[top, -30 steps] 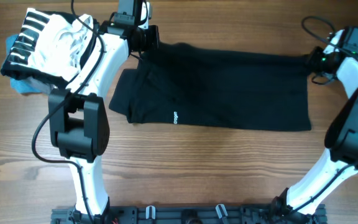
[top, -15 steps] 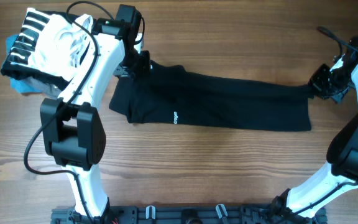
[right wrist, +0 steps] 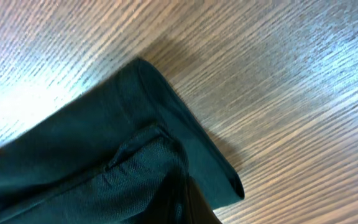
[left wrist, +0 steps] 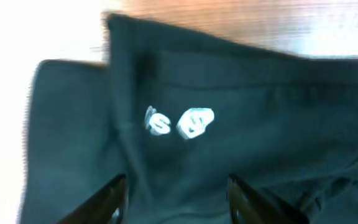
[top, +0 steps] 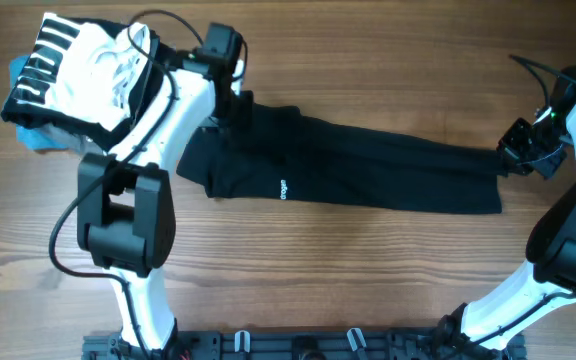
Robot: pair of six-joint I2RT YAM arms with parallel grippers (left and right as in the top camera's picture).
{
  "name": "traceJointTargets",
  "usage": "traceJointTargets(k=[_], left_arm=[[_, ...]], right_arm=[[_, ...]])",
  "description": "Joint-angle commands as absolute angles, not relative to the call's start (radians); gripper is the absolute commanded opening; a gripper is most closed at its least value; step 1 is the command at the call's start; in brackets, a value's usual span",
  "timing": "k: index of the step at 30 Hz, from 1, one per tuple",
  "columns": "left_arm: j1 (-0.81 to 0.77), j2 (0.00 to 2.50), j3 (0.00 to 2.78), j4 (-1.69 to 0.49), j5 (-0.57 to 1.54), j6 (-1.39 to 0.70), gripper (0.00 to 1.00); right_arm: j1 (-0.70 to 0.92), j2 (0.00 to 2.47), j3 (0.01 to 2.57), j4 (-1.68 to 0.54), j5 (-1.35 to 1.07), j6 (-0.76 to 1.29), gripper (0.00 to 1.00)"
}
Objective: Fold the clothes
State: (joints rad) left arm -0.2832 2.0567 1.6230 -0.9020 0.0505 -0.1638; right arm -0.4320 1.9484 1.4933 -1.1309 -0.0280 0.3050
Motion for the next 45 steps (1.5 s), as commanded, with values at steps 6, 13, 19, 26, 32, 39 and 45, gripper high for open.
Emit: traceJointTargets(k=[6,13,19,26,32,39,45], left_arm=[[-0.285,2.045,1.526,-0.697,0.012,-0.134,0.04],[-0.244,1.914,1.57,-0.789,0.006,-0.164,0.04],[-0.245,1.881,1.569,-0.936,0.006,-0.164,0.04],[-0.245,1.913,1.558,-0.981,0.004,-0.164,0.5],[-0.251,1.914,1.552,-0.988,0.074,-0.162,0.59],[-0.277,1.914,1.226,-0.686,0.061,-0.165,0.31],[-0.144,1.914,1.079,-0.52,-0.222,-0.425,0.04]], right_arm=[[-0.44,1.939,1.5,-1.121,0.0,0.289,0.04],[-0.44,1.939,1.5,-1.119,0.001,0.234,0.04],[-0.44,1.939,1.5,-1.251,0.065,0.236,0.08],[-0.44,1.939,1.499,-1.246,0.062,0.238,0.57],[-0.466,1.94,1.497,-1.057,-0.25,0.123,0.75],[-0.572,1.945,1.457,-1.029,-0.323,0.065,0.9],[-0.63,1.946,1.43,-1.084,-0.342,0.026,0.92]])
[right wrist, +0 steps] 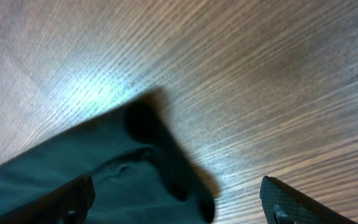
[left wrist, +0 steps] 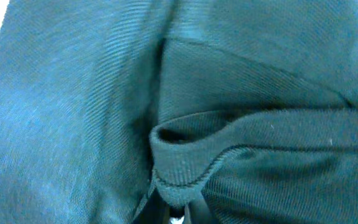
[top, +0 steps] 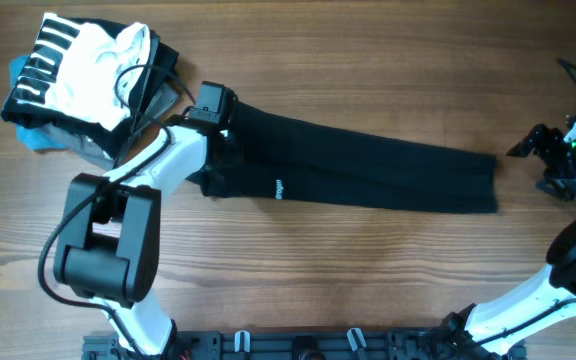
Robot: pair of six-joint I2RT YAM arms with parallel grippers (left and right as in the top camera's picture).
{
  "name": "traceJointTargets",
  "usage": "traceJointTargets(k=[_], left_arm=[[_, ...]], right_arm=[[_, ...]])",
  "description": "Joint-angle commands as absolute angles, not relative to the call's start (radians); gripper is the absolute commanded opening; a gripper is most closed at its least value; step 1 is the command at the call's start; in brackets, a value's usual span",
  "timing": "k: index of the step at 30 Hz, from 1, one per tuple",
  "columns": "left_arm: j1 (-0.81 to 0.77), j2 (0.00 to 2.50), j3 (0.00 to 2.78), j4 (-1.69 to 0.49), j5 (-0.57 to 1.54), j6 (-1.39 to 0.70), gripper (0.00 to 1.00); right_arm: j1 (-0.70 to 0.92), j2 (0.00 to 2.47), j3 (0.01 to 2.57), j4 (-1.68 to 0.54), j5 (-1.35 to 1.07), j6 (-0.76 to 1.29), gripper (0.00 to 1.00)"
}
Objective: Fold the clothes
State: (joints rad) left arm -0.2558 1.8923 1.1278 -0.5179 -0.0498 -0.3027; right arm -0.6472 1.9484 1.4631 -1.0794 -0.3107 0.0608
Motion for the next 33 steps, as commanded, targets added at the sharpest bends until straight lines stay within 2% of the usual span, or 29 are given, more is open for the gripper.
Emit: traceJointTargets(k=[1,2,5,7,9,12,13,15,16,17,18,19,21,26,29,33], left_arm=[[-0.098,1.914,1.079,-0.519,-0.222,-0.428,0.04],[-0.046,1.914,1.079,-0.522,-0.22,-0.428,0.04],[0.04,1.913,1.079,-0.523,-0.11,-0.426,0.04],[0.039,1.913,1.079,-0.519,-0.108,-0.422,0.06],[0.023,1.913,1.079,-0.518,-0.108,-0.387,0.12],[-0.007,1.904,1.086,-0.53,-0.075,-0.316,0.27],[-0.017,1.891,1.1,-0.551,-0.075,-0.316,0.29],[-0.033,1.839,1.14,-0.602,-0.075,-0.318,0.36],[-0.04,1.788,1.168,-0.641,-0.075,-0.318,0.4],[-0.042,1.758,1.179,-0.658,-0.075,-0.318,0.42],[-0.044,1.707,1.187,-0.676,-0.074,-0.318,0.43],[-0.045,1.645,1.187,-0.693,-0.071,-0.318,0.45],[-0.046,1.549,1.187,-0.72,-0.072,-0.318,0.47],[-0.077,1.44,1.187,-0.752,-0.071,-0.318,0.5],[-0.106,1.44,1.187,-0.768,-0.071,-0.318,0.49],[-0.123,1.44,1.187,-0.763,-0.071,-0.318,0.5]], right_arm=[[-0.627,1.947,1.409,-1.077,-0.342,0.026,0.92],[-0.622,1.951,1.368,-1.055,-0.348,0.023,0.92],[-0.576,1.956,1.232,-0.982,-0.6,-0.169,0.92],[-0.501,1.956,1.145,-0.907,-0.629,-0.185,0.92],[-0.41,1.956,1.093,-0.837,-0.628,-0.183,0.91],[-0.261,1.956,1.081,-0.75,-0.538,-0.057,0.85],[-0.229,1.957,1.081,-0.744,-0.502,-0.04,0.82],[-0.144,1.957,1.081,-0.744,-0.41,-0.019,0.72],[-0.116,1.957,1.081,-0.744,-0.371,-0.002,0.58],[-0.105,1.957,1.081,-0.742,-0.331,0.04,0.48],[-0.105,1.957,1.081,-0.736,-0.3,0.064,0.25],[-0.118,1.957,1.082,-0.733,-0.281,0.089,0.13],[-0.172,1.952,1.096,-0.741,-0.28,0.085,0.06],[-0.376,1.869,1.279,-0.928,-0.175,0.082,0.04],[-0.467,1.797,1.38,-0.988,-0.191,0.116,0.04],[-0.397,1.703,1.396,-0.99,-0.271,0.141,0.04]])
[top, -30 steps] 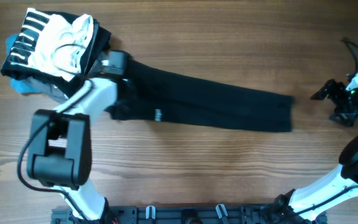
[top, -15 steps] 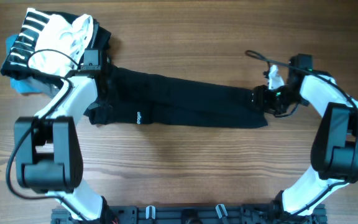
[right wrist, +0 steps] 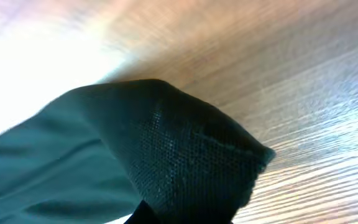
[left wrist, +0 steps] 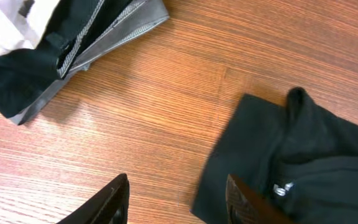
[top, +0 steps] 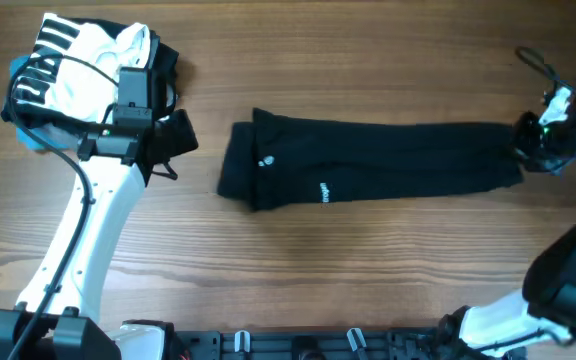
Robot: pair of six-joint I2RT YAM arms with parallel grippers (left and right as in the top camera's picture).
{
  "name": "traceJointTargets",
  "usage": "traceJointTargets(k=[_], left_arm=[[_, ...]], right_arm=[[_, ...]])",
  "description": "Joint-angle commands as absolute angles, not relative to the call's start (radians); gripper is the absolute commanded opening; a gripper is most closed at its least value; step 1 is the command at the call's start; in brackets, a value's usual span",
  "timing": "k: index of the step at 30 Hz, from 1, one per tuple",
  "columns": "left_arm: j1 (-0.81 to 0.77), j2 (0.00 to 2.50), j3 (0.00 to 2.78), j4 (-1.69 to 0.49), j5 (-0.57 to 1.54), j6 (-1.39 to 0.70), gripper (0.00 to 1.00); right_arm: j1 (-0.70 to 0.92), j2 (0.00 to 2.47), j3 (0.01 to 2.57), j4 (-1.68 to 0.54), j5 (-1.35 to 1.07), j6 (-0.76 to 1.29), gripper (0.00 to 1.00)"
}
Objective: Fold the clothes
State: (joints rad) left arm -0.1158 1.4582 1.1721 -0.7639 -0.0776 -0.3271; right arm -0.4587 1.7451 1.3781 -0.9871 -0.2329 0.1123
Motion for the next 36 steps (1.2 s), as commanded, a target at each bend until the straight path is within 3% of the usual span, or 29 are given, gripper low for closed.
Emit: traceJointTargets(k=[1,9,16,18,19,25,27,28,30,32,36], left_arm=[[-0.123,1.44,1.187,-0.763,-0.071,-0.318,0.5],[-0.123,1.44,1.187,-0.764,-0.071,-0.318,0.51],[-0.123,1.44,1.187,-0.752,-0.072,-0.318,0.52],[-0.123,1.44,1.187,-0.752,-0.072,-0.318,0.53],[-0.123,1.44,1.186,-0.752,-0.071,-0.318,0.54],[-0.123,1.489,1.182,-0.744,-0.008,-0.317,0.72],[-0.123,1.553,1.182,-0.733,0.068,-0.291,0.71],[-0.123,1.595,1.182,-0.731,0.094,-0.292,0.68],[-0.123,1.642,1.182,-0.731,0.109,-0.292,0.63],[-0.123,1.657,1.182,-0.734,0.109,-0.291,0.61],[-0.123,1.655,1.182,-0.753,0.109,-0.291,0.61]], right_arm=[[-0.325,1.702,1.396,-1.003,-0.271,0.143,0.04],[0.176,1.727,1.394,-0.93,-0.207,0.395,0.04],[0.264,1.868,1.393,-0.888,-0.197,0.505,0.04],[0.265,1.889,1.393,-0.876,-0.219,0.495,0.3],[0.265,1.891,1.393,-0.874,-0.219,0.478,0.37],[0.188,1.761,1.396,-0.864,-0.251,0.296,0.44],[0.175,1.727,1.396,-0.873,-0.278,0.232,0.44],[0.171,1.724,1.396,-0.885,-0.247,0.279,0.38],[0.171,1.734,1.393,-0.922,-0.085,0.391,0.05],[0.17,1.752,1.37,-0.926,0.017,0.45,0.04],[0.171,1.855,1.28,-0.856,-0.102,0.503,0.04]])
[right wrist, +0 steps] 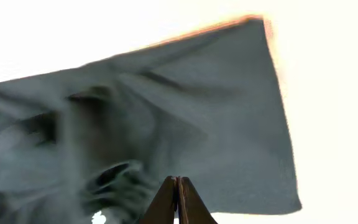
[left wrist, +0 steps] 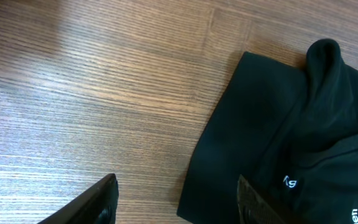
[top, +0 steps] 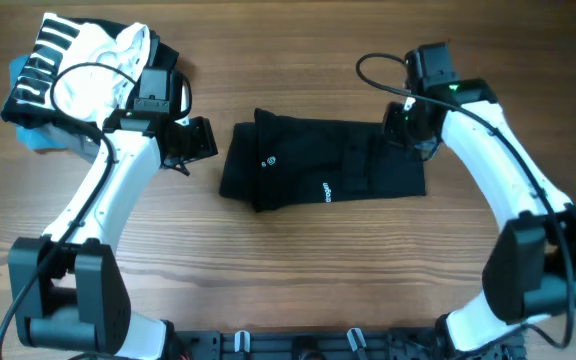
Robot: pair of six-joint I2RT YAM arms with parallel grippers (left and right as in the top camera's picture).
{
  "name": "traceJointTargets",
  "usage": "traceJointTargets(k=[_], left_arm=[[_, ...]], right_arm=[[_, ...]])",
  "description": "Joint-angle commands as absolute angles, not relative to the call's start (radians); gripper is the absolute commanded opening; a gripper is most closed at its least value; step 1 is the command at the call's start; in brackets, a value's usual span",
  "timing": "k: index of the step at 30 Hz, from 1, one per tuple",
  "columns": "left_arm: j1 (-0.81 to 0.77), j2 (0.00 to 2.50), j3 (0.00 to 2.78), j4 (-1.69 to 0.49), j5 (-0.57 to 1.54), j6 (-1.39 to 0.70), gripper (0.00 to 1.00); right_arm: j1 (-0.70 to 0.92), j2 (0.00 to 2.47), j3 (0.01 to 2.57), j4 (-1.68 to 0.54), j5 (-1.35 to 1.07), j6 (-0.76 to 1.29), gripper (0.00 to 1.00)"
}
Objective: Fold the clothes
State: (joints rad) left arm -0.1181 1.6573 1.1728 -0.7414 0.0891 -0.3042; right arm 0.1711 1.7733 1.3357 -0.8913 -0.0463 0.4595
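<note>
A black garment (top: pixel 308 172) with small white logos lies across the table's middle, doubled over to a short block. Its right end is a straight edge. My left gripper (top: pixel 196 140) stands open just left of the garment's left edge, with bare wood between its fingers (left wrist: pixel 178 194). The garment's corner (left wrist: pixel 278 124) lies ahead of it. My right gripper (top: pixel 408 128) hovers over the garment's right part, its fingers shut together (right wrist: pixel 178 182) with no cloth visible between them. The fabric (right wrist: pixel 166 99) lies blurred below.
A heap of other clothes (top: pixel 78 70), white, black and striped, sits at the table's far left corner with a blue piece (top: pixel 28 135) under it. Bare wooden table (top: pixel 318 270) stretches in front of the garment and to its right.
The garment's right end, then near the table's right side in my shut right gripper, now lies folded over the middle. My right gripper has come left above it. My left gripper moved slightly nearer.
The garment first lay long and slanted, my left gripper open over its waist and my right shut on its leg end. Then left was shut on the waist and right open. Later it lay straight, left open, right gripping. Now it is half as long.
</note>
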Motion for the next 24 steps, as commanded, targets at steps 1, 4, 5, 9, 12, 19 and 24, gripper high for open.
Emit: traceJointTargets(k=[1,4,5,9,12,19,24], left_arm=[[-0.123,1.655,1.182,-0.756,0.109,-0.291,0.61],[-0.123,1.655,1.182,-0.747,0.109,-0.291,0.61],[-0.123,1.655,1.182,-0.741,0.109,-0.291,0.63],[-0.123,1.656,1.182,-0.733,0.17,-0.29,0.72],[-0.123,1.67,1.182,-0.709,0.285,-0.222,0.76],[-0.184,1.943,1.182,-0.541,0.487,-0.109,0.85],[-0.225,1.999,1.182,-0.523,0.567,-0.072,0.82]], right_arm=[[0.171,1.866,1.27,-0.808,-0.224,0.441,0.04],[0.201,1.868,1.27,-0.624,-0.764,0.061,0.04],[0.216,1.868,1.272,-0.587,-0.839,0.004,0.05],[0.197,1.842,1.321,-0.588,-0.67,0.121,0.04],[0.173,1.796,1.322,-0.651,-0.445,0.308,0.04],[0.173,1.817,1.32,-0.936,-0.097,0.448,0.11],[0.173,1.867,1.319,-0.939,-0.097,0.449,0.11]])
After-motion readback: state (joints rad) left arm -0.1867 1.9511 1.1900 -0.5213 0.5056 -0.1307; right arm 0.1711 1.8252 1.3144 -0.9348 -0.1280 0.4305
